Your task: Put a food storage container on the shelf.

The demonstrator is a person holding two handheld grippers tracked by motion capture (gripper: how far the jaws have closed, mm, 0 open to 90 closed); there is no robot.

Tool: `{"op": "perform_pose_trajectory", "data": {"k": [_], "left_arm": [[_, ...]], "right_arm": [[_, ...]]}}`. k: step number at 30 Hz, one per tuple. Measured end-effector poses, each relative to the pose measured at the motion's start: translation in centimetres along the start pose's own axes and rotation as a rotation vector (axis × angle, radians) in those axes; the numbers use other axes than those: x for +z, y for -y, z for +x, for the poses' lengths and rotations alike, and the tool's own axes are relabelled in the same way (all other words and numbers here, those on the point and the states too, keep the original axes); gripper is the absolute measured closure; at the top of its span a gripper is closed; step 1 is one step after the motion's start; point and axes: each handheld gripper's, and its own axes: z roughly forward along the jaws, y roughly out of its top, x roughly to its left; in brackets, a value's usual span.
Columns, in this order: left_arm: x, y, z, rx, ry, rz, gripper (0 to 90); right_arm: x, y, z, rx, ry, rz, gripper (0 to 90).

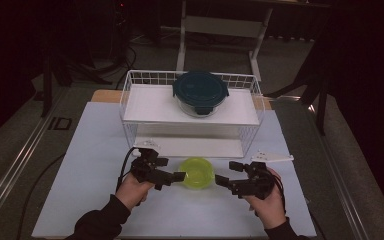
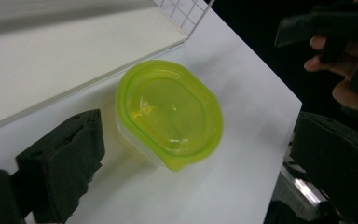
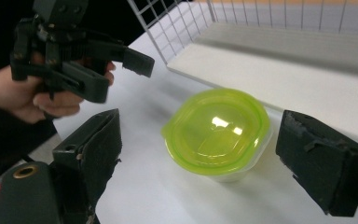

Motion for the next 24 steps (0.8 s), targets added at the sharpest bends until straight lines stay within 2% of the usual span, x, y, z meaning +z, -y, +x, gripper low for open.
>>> {"op": "perform_pose_trajectory", "data": {"k": [1,2,4,8,11,14,16,20,24], "left_arm": [[0.3,0.0,0.3,-0.012,0.003,0.010,5.7],[0.6,0.0,0.5,-0.046,0.007,0.023,6.8],[1.2,0.2,1.0,-0.098,-0.012,0.023,11.8],[2.0,0.7,1.7,-0.194,-0.028,0.026,14.9],[2.4,1.0,2.0,-0.243,-0.049,0.032,18.6],[2.7,1.1,2.1,-0.271,-0.054,0.031,23.1],[2.8,1.2,2.3,-0.288,-0.031,0.031,27.8],[3.3,1.3,2.5,-0.310,-0.019,0.043,36.0],[3.6,1.5,3.0,-0.343,0.002,0.042,40.2]], "right_arm": [[0.3,0.0,-0.2,0.012,0.007,0.004,13.9],[0.5,0.0,-0.4,0.024,0.004,0.011,14.1],[1.0,-0.1,-0.9,0.064,-0.006,0.020,16.3],[2.0,-0.6,-2.1,0.096,-0.002,0.046,21.5],[2.9,-0.8,-3.3,0.122,0.006,0.081,22.5],[3.7,-0.6,-4.4,0.164,0.010,0.117,27.4],[4.1,-0.4,-5.2,0.198,0.003,0.129,31.3],[4.6,0.0,-6.5,0.300,-0.031,0.143,41.1],[5.2,0.4,-6.9,0.343,-0.012,0.188,44.8]]}}
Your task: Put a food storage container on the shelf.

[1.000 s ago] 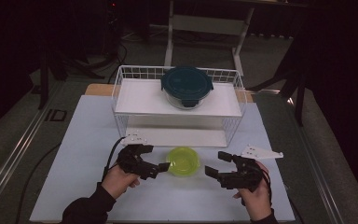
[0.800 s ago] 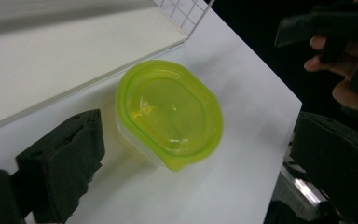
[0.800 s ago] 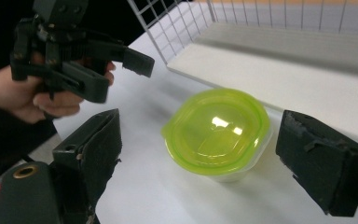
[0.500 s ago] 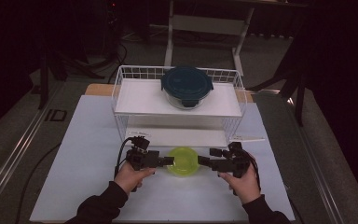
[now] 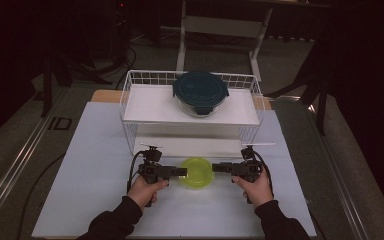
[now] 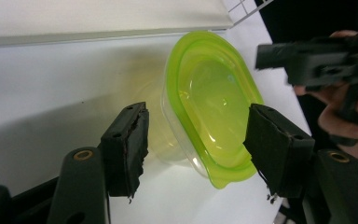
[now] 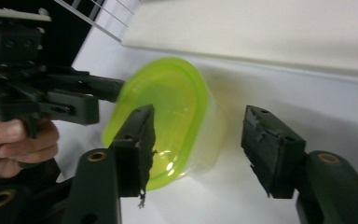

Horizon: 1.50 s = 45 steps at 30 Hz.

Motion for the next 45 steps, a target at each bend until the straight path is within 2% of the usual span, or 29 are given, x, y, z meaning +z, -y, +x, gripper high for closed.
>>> {"op": "perform_pose_trajectory", "data": {"k": [3,7,10,14,18,20,25,28,36,38,45], "left_arm": [[0.2,0.0,0.4,-0.033,0.002,0.008,44.8],[0.5,0.1,0.5,-0.045,-0.002,0.034,53.1],[0.7,0.2,0.8,-0.060,0.021,0.048,59.9],[0.7,0.3,0.9,-0.069,0.046,0.048,70.0],[0.8,0.2,0.7,-0.054,0.022,0.048,73.1],[0.8,0.2,0.7,-0.050,0.023,0.052,74.2],[0.7,0.4,0.4,-0.033,0.026,0.060,75.5],[0.6,0.6,0.4,-0.044,0.024,0.054,76.3],[0.0,1.1,-0.2,-0.055,0.021,0.063,79.4],[-0.2,1.2,-0.6,-0.039,0.005,0.063,80.1],[-0.9,0.9,-1.3,-0.018,0.004,0.069,80.3]], "right_arm": [[0.6,0.0,-0.2,0.023,0.012,0.027,49.3],[1.2,-0.1,-0.4,0.051,0.011,0.058,55.6],[1.5,-0.2,-0.3,0.062,0.015,0.080,62.9],[1.6,-0.1,-0.2,0.072,-0.001,0.095,69.8],[1.6,0.0,0.4,0.067,0.003,0.108,73.4],[1.6,0.2,0.8,0.056,0.018,0.115,73.8],[1.5,0.5,0.9,0.052,0.001,0.111,75.6],[1.4,0.6,1.2,0.046,0.013,0.108,76.0],[1.2,0.8,1.7,0.050,-0.001,0.093,80.5],[1.1,0.8,1.9,0.029,0.016,0.095,80.6],[0.7,0.9,2.6,0.024,0.014,0.088,80.6]]}}
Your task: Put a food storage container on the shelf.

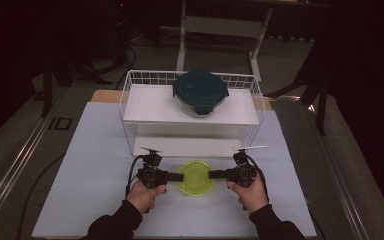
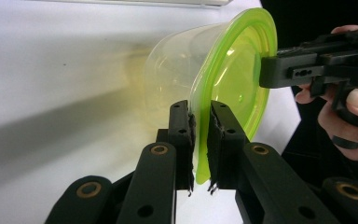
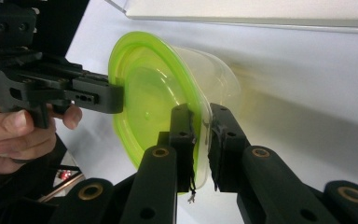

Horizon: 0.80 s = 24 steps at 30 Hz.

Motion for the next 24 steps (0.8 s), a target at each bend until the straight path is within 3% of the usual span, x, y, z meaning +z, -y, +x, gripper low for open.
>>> {"op": "perform_pose_trajectory", "data": {"k": [16,24], "left_arm": [[-2.6,-0.2,-2.7,0.058,0.010,-0.025,80.3],[-4.8,-0.9,-5.0,0.114,0.026,-0.069,80.1]], "right_arm": [[-2.4,-0.1,2.7,-0.050,-0.014,-0.041,80.6],[-4.6,-0.5,4.7,-0.091,-0.032,-0.083,80.6]]}}
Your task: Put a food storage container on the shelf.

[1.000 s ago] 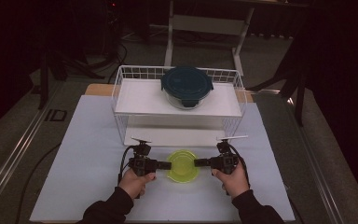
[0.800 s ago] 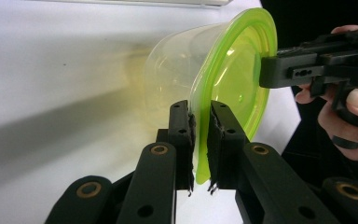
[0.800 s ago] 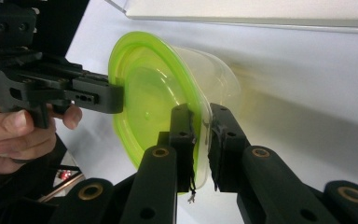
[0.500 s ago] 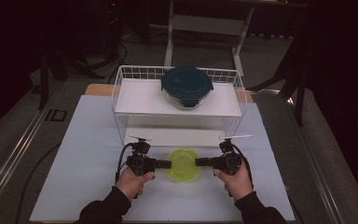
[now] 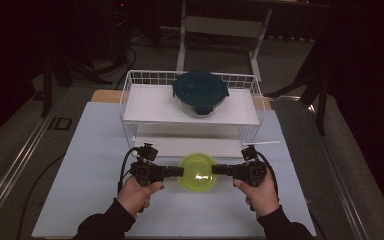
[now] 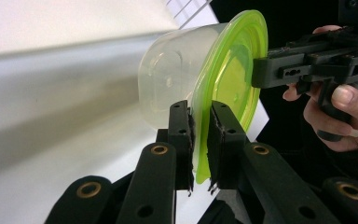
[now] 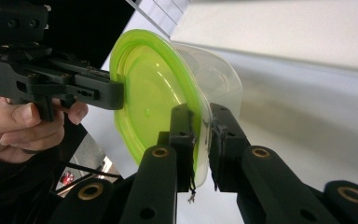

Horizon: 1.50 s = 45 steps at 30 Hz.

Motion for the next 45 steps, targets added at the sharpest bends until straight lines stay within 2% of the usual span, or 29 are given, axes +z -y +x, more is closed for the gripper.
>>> {"op": "perform_pose_trajectory", "data": {"k": [6,7,9,17,25,27,31,33,35,37,38,39,45], "left_arm": [[-1.1,-1.0,-1.3,0.019,0.012,-0.026,80.1],[-1.6,-1.4,-2.0,0.038,0.004,-0.034,80.1],[-2.0,-1.8,-2.4,0.050,-0.001,-0.039,80.1],[-3.5,-3.3,-4.0,0.080,-0.003,-0.066,80.2],[-6.0,-6.1,-6.1,0.123,-0.003,-0.134,80.5],[-6.1,-6.4,-6.2,0.125,-0.005,-0.136,80.7],[-6.8,-8.4,-6.7,0.136,-0.015,-0.151,80.8],[-6.9,-8.7,-6.9,0.145,-0.020,-0.152,80.9],[-7.5,-10.1,-7.4,0.163,-0.025,-0.170,80.9],[-7.7,-10.5,-7.4,0.164,-0.025,-0.173,81.0],[-7.9,-11.5,-7.5,0.164,-0.019,-0.180,81.1],[-7.9,-11.5,-7.5,0.164,-0.019,-0.180,81.1],[-8.4,-14.3,-7.5,0.179,-0.008,-0.205,81.1]], "right_arm": [[-1.5,-1.1,1.4,-0.028,-0.003,-0.033,80.6],[-1.7,-1.3,1.6,-0.033,-0.002,-0.036,80.7],[-2.1,-1.6,2.0,-0.041,-0.004,-0.046,80.6],[-3.5,-3.1,3.5,-0.068,-0.010,-0.077,80.6],[-5.4,-6.0,5.5,-0.107,-0.019,-0.130,80.7],[-5.6,-6.5,5.8,-0.111,-0.018,-0.139,80.7],[-6.1,-8.3,6.2,-0.119,-0.014,-0.154,80.7],[-6.3,-9.1,6.5,-0.124,-0.009,-0.164,80.7],[-6.7,-9.9,6.7,-0.124,-0.014,-0.176,80.7],[-7.0,-10.8,7.0,-0.129,-0.015,-0.186,80.7],[-7.2,-11.5,7.2,-0.135,-0.010,-0.191,80.7],[-7.2,-11.5,7.2,-0.135,-0.010,-0.191,80.7],[-7.9,-14.2,7.9,-0.148,0.017,-0.220,80.7]]}}
